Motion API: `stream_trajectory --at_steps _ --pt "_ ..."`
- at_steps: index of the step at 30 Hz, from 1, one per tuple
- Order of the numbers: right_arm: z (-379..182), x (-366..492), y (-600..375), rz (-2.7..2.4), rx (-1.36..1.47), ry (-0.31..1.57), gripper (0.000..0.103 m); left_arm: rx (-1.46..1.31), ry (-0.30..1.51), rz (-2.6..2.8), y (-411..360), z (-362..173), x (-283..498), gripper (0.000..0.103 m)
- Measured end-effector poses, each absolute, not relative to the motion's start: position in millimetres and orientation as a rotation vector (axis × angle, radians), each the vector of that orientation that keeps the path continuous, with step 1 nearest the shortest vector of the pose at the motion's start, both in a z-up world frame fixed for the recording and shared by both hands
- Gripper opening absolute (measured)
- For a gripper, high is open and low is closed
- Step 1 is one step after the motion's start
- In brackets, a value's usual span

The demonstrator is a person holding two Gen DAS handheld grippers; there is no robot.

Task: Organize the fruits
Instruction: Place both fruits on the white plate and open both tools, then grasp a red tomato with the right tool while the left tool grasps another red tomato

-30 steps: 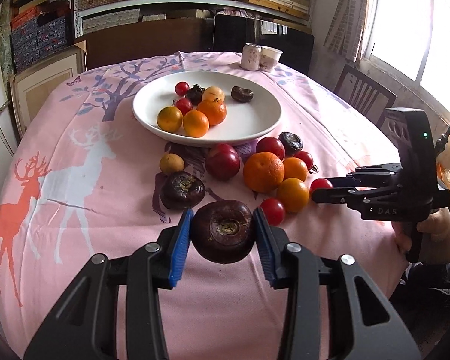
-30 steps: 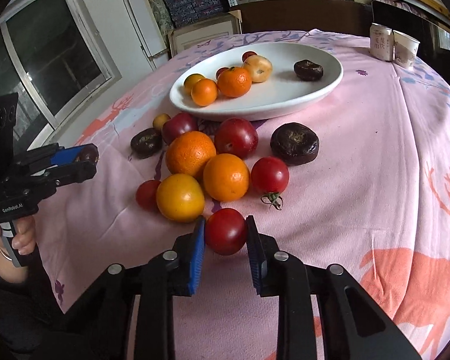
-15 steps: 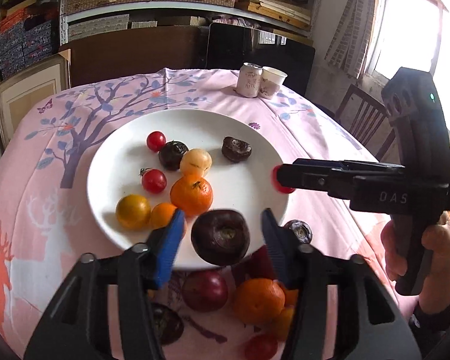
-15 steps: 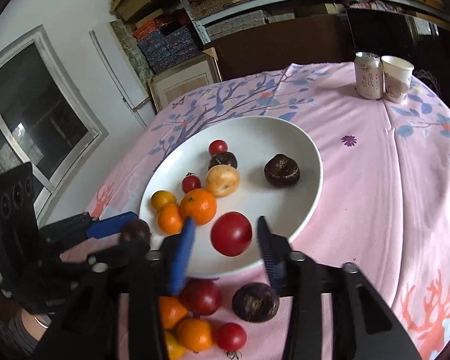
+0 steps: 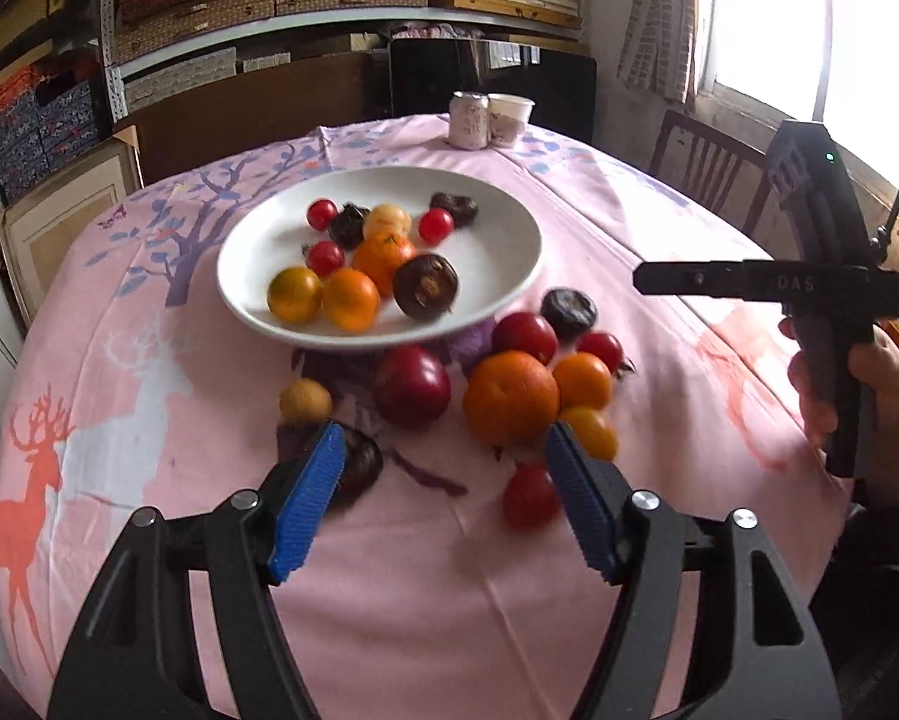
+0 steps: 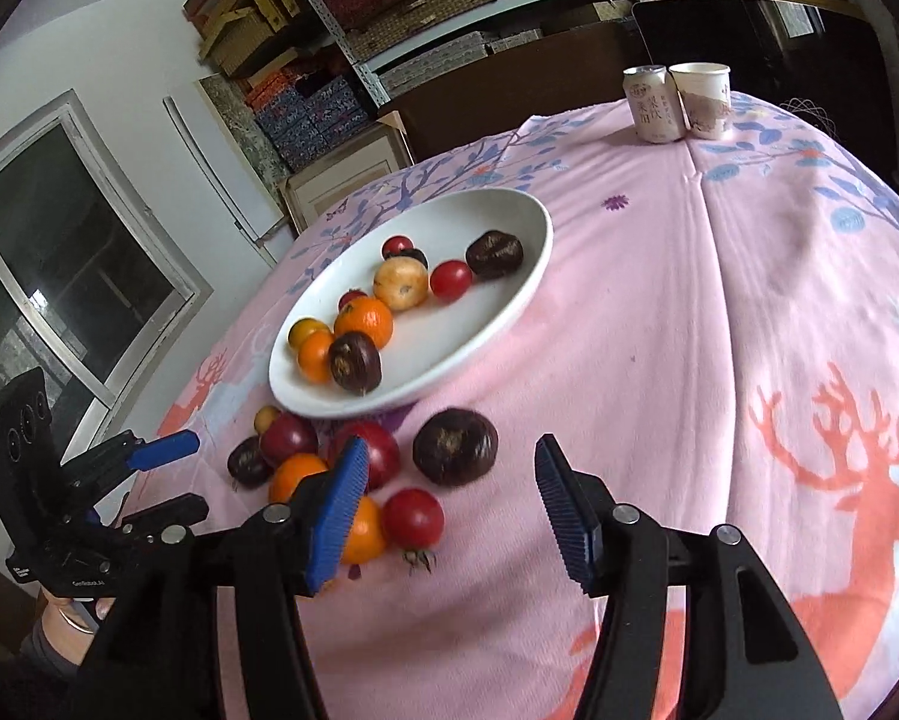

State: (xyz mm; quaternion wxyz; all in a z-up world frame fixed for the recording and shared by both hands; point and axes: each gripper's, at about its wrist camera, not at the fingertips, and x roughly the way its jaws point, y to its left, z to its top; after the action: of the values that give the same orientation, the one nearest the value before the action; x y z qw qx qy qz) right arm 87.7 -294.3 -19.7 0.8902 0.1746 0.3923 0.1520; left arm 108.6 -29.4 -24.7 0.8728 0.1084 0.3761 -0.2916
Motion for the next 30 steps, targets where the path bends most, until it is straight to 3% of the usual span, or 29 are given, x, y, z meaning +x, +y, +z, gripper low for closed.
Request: stream_trajectory --at_steps 5,11,22,27,30 --pt "-33.3 84.8 -298.8 0.306 0.391 0.837 0.06 0.334 0.784 -0.621 -53.2 -46.0 81.1 0.066" --pt "-36.5 81.8 -300.4 0.311 0.398 0.837 0.06 0.375 0.906 -0.629 -78.8 -69.5 93.8 0.028" --pt "-38.4 86.9 -260.9 0.399 0.287 0.902 0.06 0.242 0.846 -0.633 -44.6 -43.2 75.8 0.028" --pt "-39.6 95.8 -257.0 0.335 0.288 0.919 0.049 0.223 0.851 -0.623 -34.7 -41.1 70.3 0.028" --pt "-41.2 91.8 -267.2 0.317 0.292 0.931 0.049 0.218 0.844 -0.621 -29.6 -38.5 67.6 0.028"
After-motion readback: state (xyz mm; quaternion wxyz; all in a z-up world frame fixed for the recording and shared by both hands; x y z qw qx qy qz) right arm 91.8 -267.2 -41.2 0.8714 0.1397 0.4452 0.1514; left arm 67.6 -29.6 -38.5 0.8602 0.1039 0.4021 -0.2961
